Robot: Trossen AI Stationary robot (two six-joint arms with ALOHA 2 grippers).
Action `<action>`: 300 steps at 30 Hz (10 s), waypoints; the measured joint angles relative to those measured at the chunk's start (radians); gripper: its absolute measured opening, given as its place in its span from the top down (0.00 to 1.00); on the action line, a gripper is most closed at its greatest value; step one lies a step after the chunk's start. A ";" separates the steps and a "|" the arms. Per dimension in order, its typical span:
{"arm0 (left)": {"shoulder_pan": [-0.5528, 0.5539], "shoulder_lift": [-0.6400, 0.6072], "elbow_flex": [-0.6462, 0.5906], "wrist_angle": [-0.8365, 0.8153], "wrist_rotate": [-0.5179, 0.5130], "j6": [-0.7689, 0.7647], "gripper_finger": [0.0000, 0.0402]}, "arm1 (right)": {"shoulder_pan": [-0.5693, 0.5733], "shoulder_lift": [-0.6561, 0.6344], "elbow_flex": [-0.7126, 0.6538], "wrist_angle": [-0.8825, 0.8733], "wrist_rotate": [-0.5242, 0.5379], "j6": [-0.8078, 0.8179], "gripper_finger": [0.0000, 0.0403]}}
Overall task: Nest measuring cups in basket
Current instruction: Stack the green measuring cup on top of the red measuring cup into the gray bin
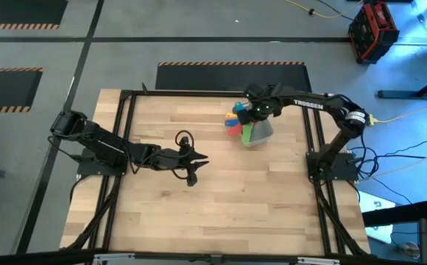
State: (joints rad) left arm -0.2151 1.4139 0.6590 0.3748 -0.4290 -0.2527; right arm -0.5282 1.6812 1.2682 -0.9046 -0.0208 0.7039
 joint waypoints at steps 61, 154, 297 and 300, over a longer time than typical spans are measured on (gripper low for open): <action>0.000 0.000 0.000 0.000 0.000 0.001 0.80 | 0.123 -0.122 0.000 -0.008 0.060 -0.403 0.71; 0.416 0.629 0.504 -0.101 0.149 0.159 0.80 | -0.122 0.126 0.035 0.268 0.071 -1.152 0.70; 0.387 0.632 0.504 -0.053 0.185 0.151 0.82 | 0.052 0.122 0.288 -0.390 -0.217 -1.098 0.70; 0.383 0.632 0.504 -0.053 0.184 0.151 0.82 | 0.086 0.122 0.259 -0.386 -0.131 -1.098 0.70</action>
State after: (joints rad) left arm 0.1677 2.0460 1.1629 0.3219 -0.2451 -0.1020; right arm -0.4422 1.8030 1.5276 -1.2907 -0.1518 -0.3940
